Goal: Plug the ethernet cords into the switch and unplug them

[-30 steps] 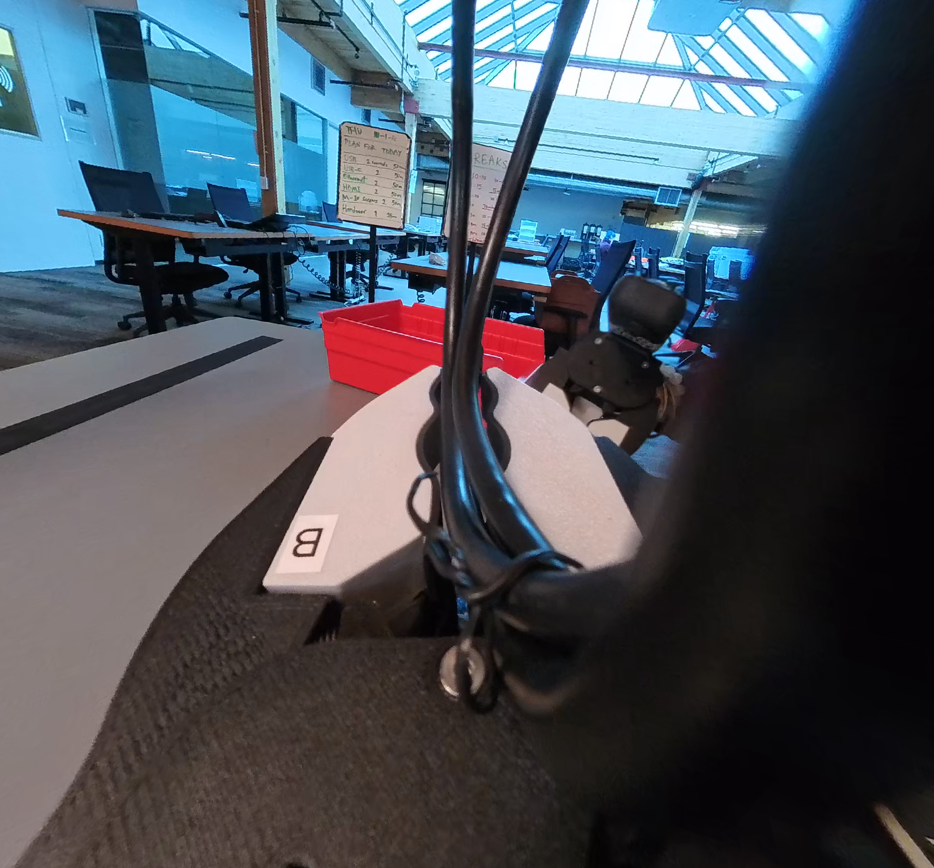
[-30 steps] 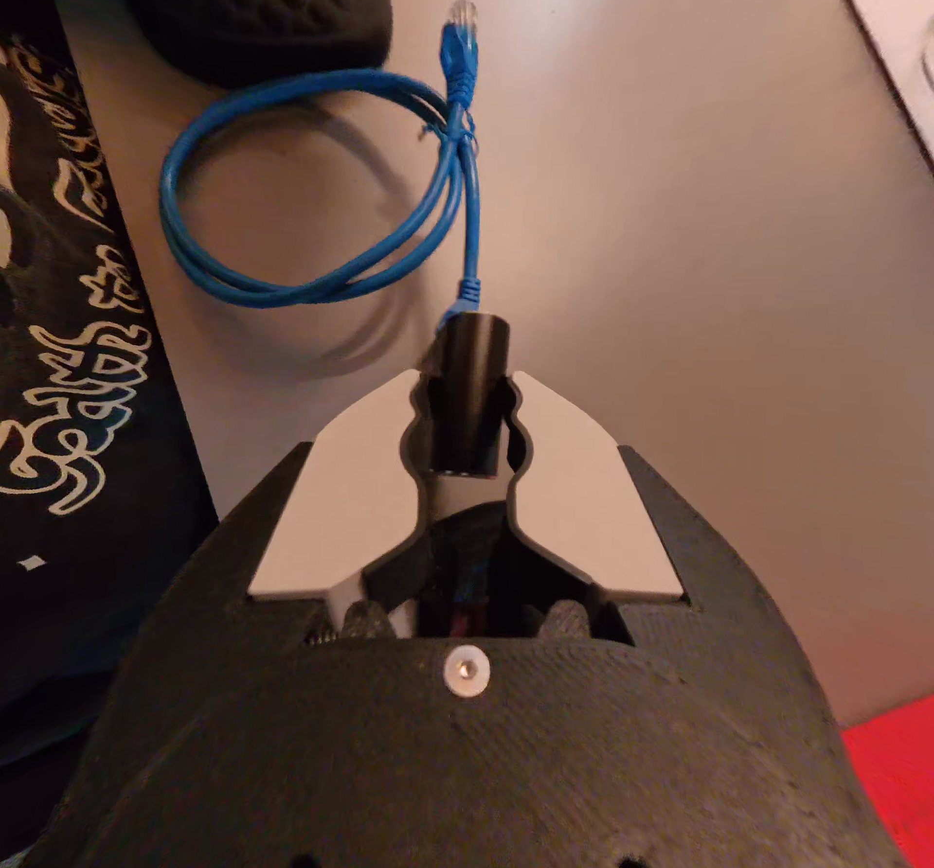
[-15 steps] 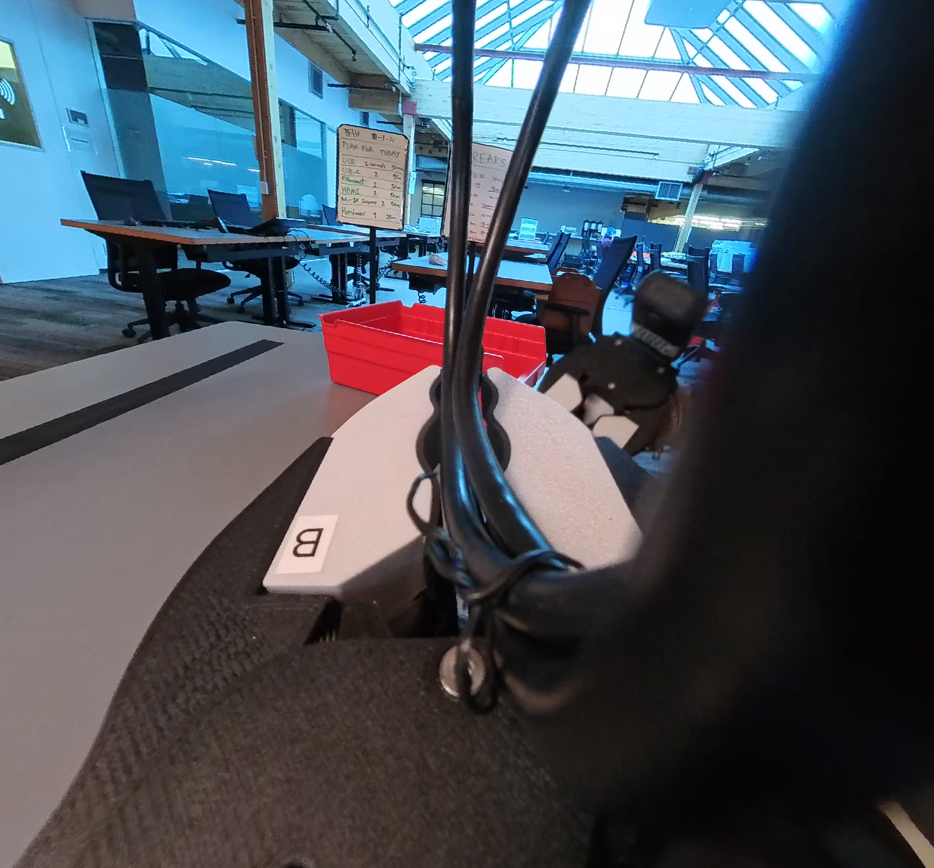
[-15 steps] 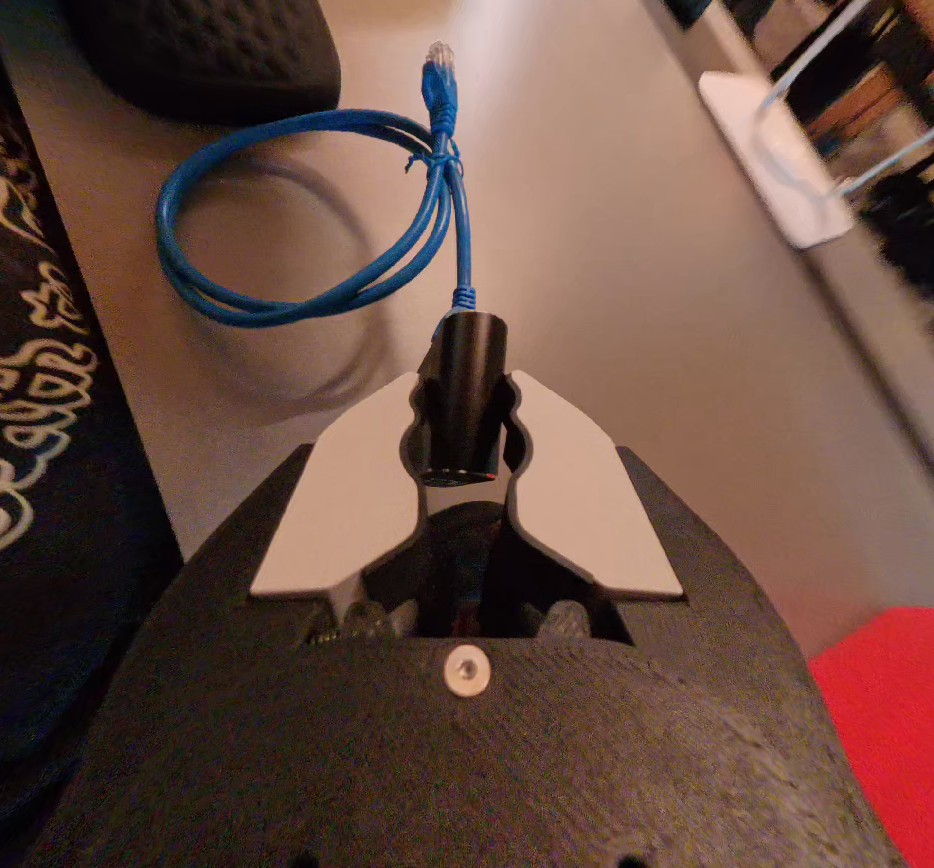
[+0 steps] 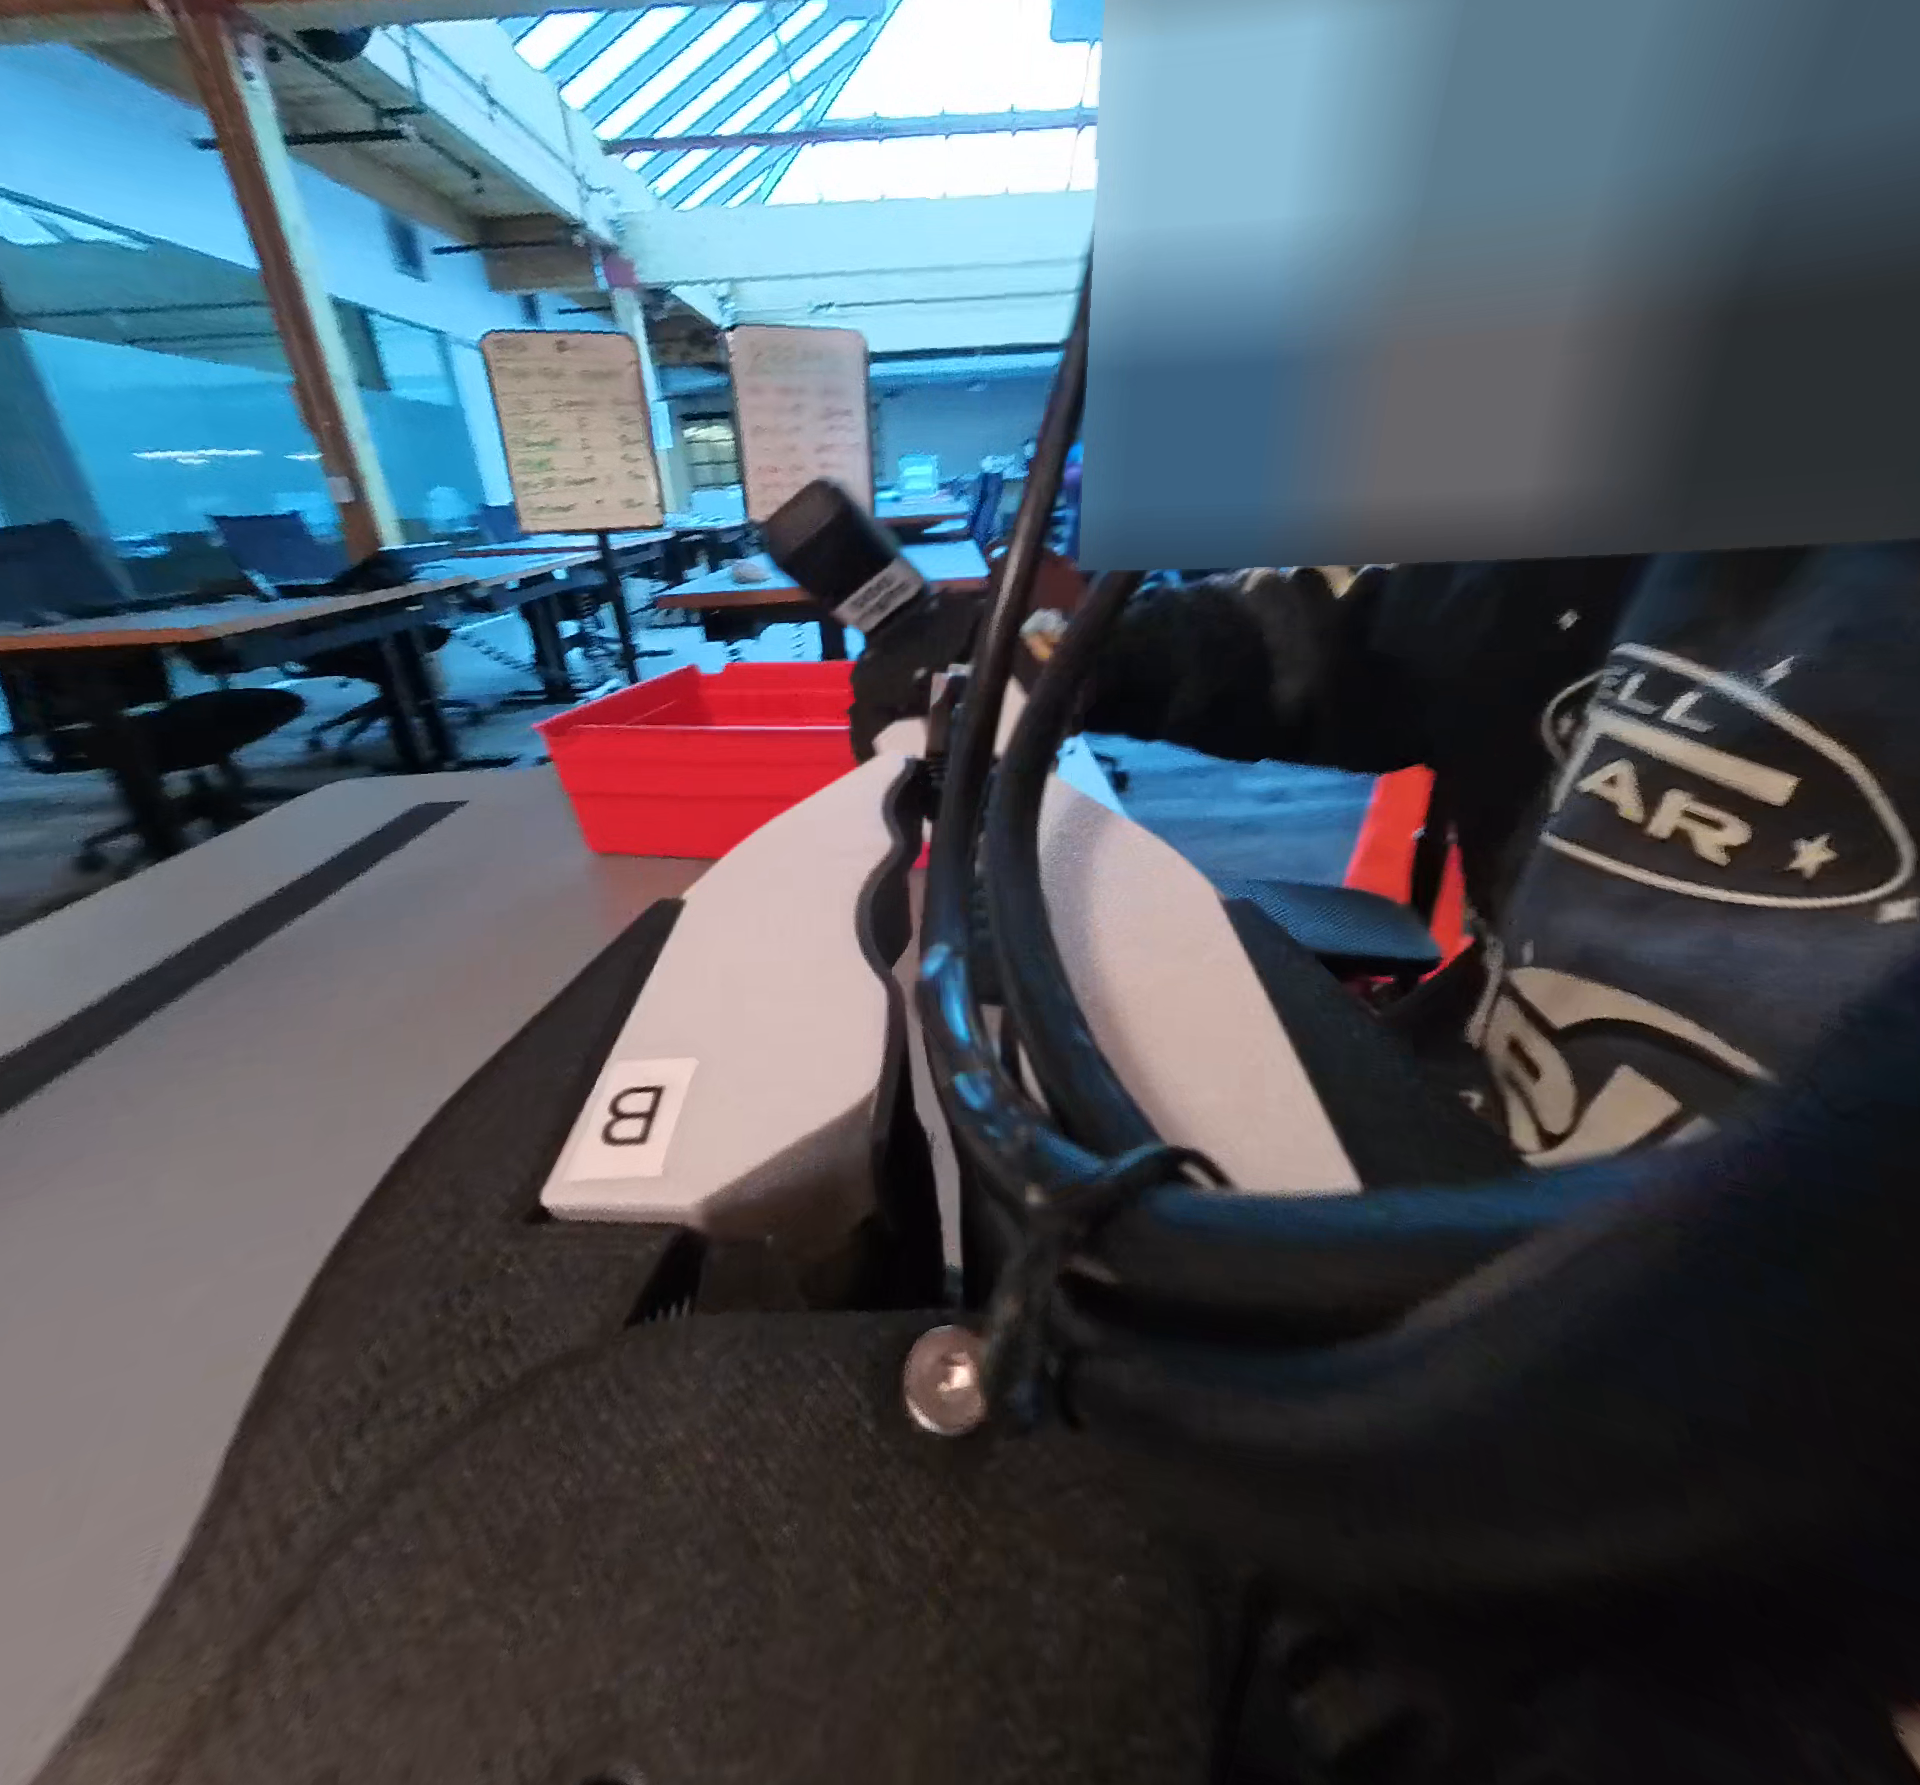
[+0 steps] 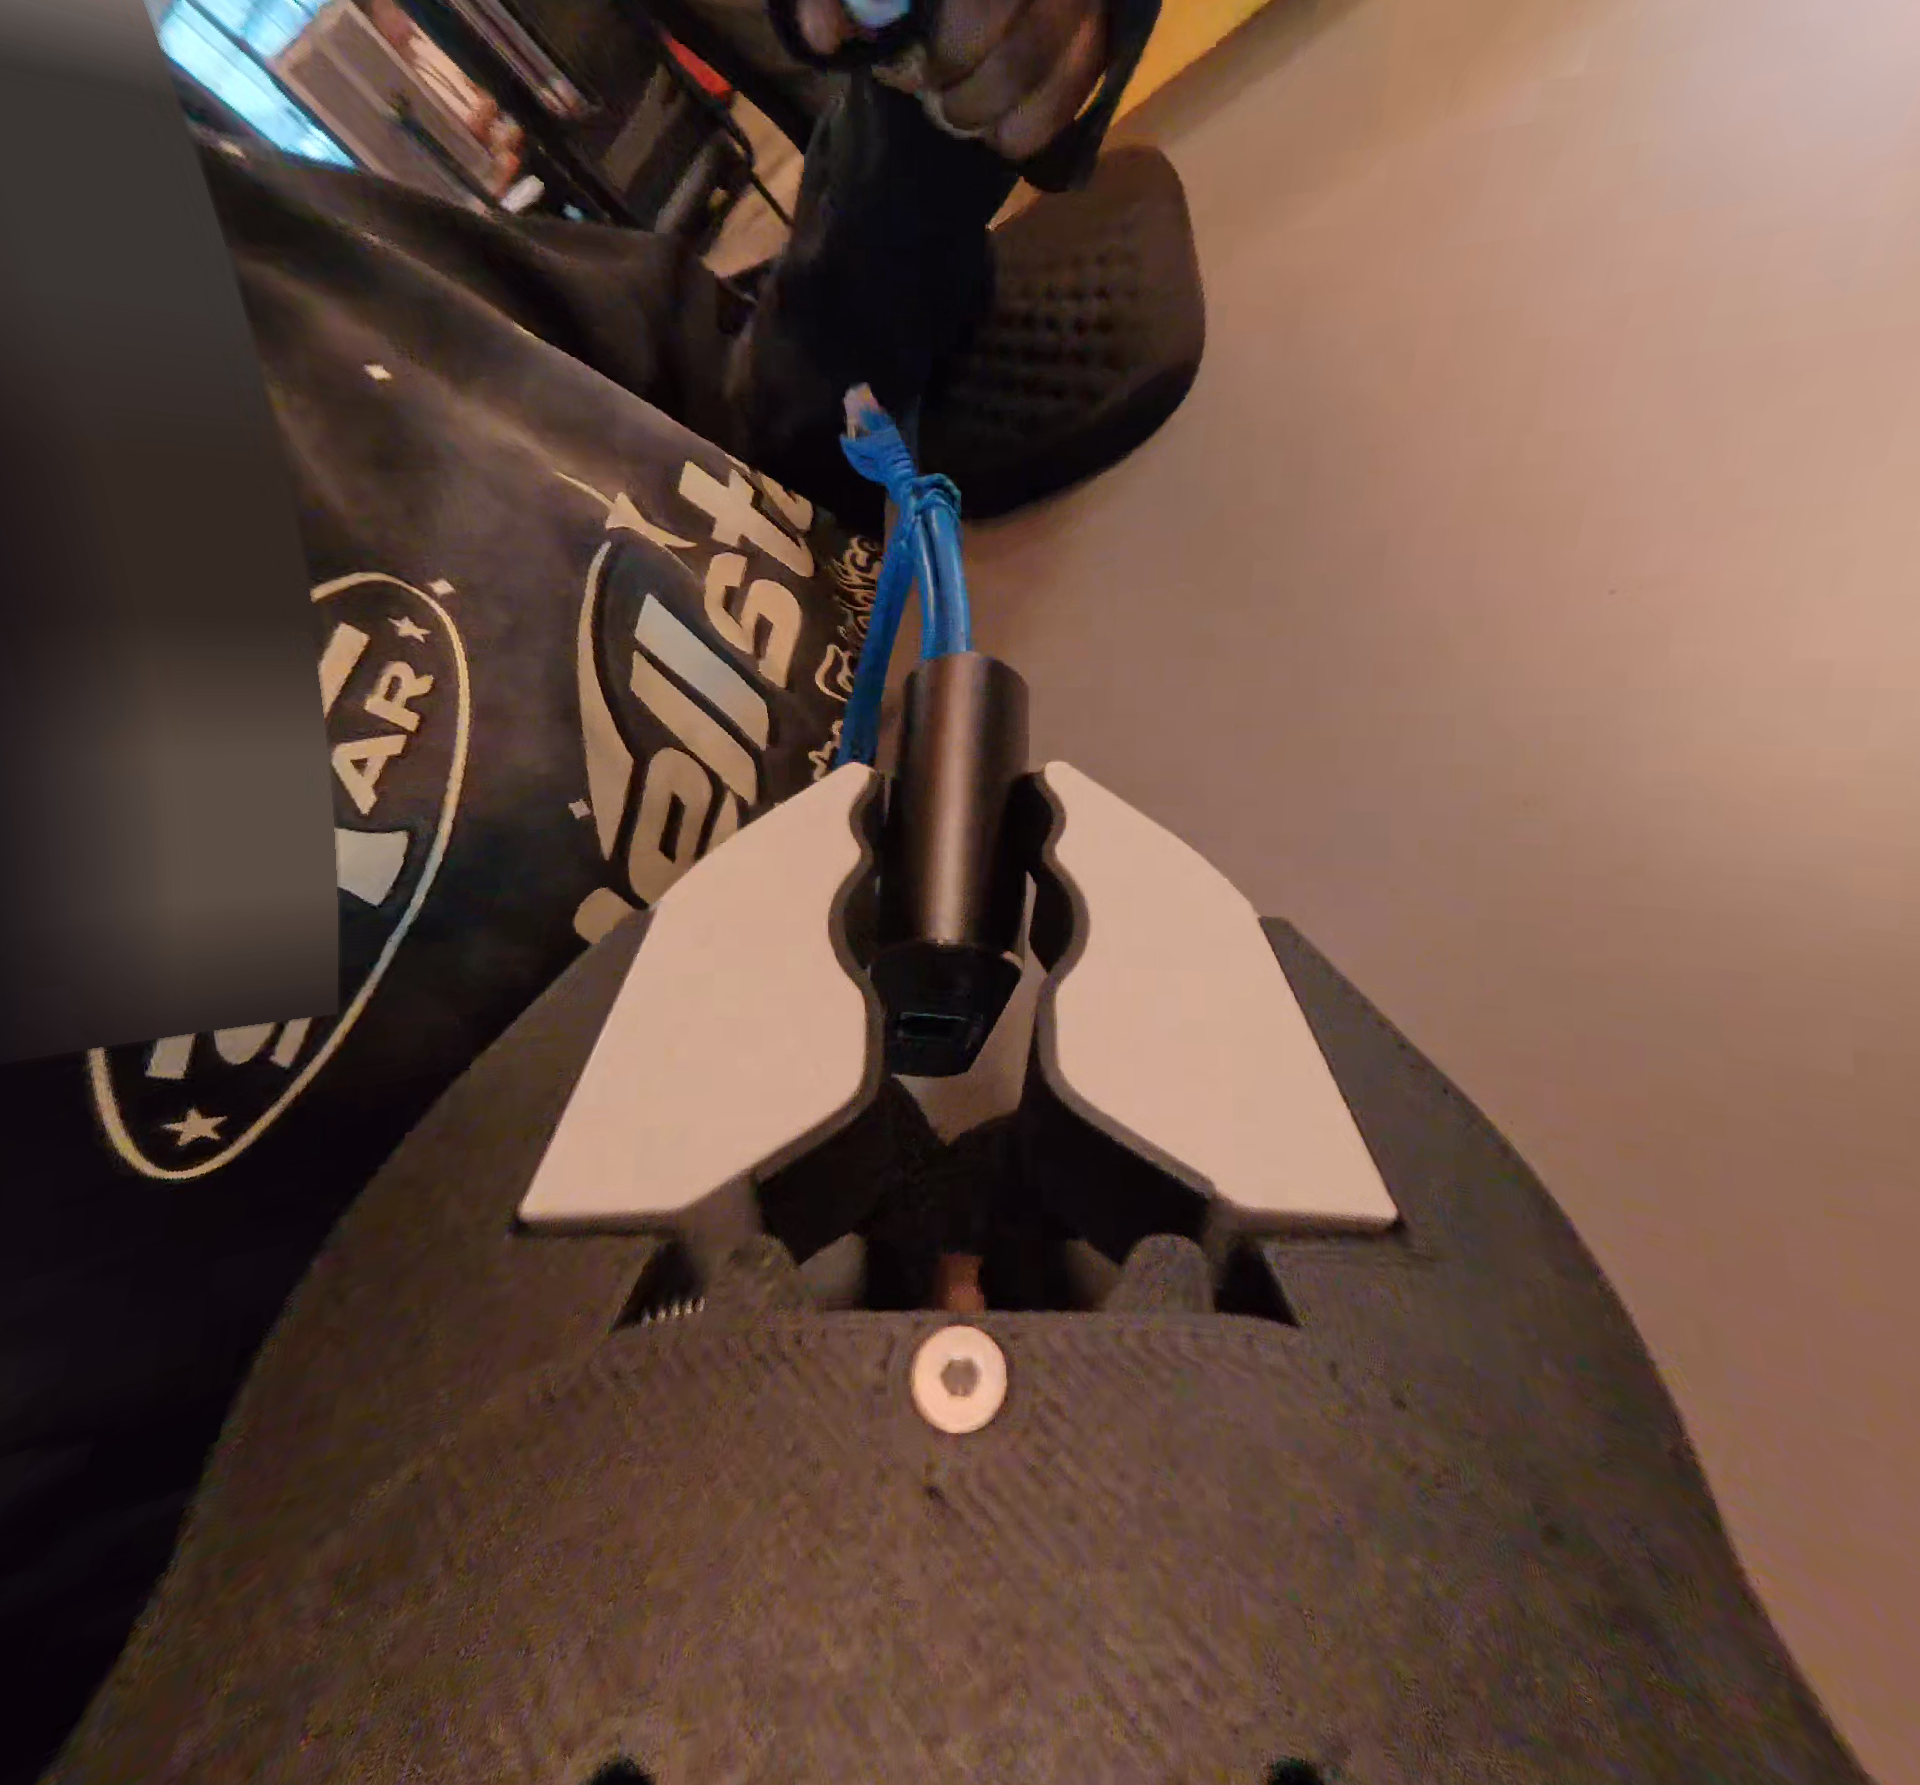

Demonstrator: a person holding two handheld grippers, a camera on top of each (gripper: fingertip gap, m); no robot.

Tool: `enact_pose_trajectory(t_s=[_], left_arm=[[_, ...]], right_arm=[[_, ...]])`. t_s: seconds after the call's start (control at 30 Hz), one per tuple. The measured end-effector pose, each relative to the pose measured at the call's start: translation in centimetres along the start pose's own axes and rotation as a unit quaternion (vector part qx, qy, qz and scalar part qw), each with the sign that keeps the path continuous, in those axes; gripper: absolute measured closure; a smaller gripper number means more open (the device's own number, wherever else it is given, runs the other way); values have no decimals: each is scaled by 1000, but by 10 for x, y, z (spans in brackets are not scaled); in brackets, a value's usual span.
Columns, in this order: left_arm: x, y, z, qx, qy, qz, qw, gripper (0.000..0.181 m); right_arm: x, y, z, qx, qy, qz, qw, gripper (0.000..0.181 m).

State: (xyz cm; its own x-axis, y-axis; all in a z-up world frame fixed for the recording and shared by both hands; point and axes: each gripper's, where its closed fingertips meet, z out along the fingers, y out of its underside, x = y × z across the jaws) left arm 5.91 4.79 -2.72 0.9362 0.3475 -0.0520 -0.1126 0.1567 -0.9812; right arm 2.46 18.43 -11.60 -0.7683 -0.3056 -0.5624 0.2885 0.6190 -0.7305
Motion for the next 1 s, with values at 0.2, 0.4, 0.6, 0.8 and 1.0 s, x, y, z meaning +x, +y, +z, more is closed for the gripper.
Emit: enact_pose_trajectory(t_s=[0.2, 0.4, 0.6, 0.8, 1.0], left_arm=[[0, 19, 10, -9, 24, -17, 1000, 169], [8, 43, 20, -68, 36, 90, 993, 169], [11, 72, 35, -129, 26, 189, 973, 169], [21, 90, 53, -156, 32, 225, 961, 170], [32, 103, 58, -186, 60, 227, 954, 170]], right_arm=[[24, 14, 11, -6, -58, 108, 992, 156], [15, 15, 12, 26, -132, 155, 979, 157], [-5, 2, 19, 95, -168, 142, 971, 157], [-19, -3, 34, 121, -182, 146, 965, 157], [-18, -4, 44, 115, -183, 167, 962, 157]])
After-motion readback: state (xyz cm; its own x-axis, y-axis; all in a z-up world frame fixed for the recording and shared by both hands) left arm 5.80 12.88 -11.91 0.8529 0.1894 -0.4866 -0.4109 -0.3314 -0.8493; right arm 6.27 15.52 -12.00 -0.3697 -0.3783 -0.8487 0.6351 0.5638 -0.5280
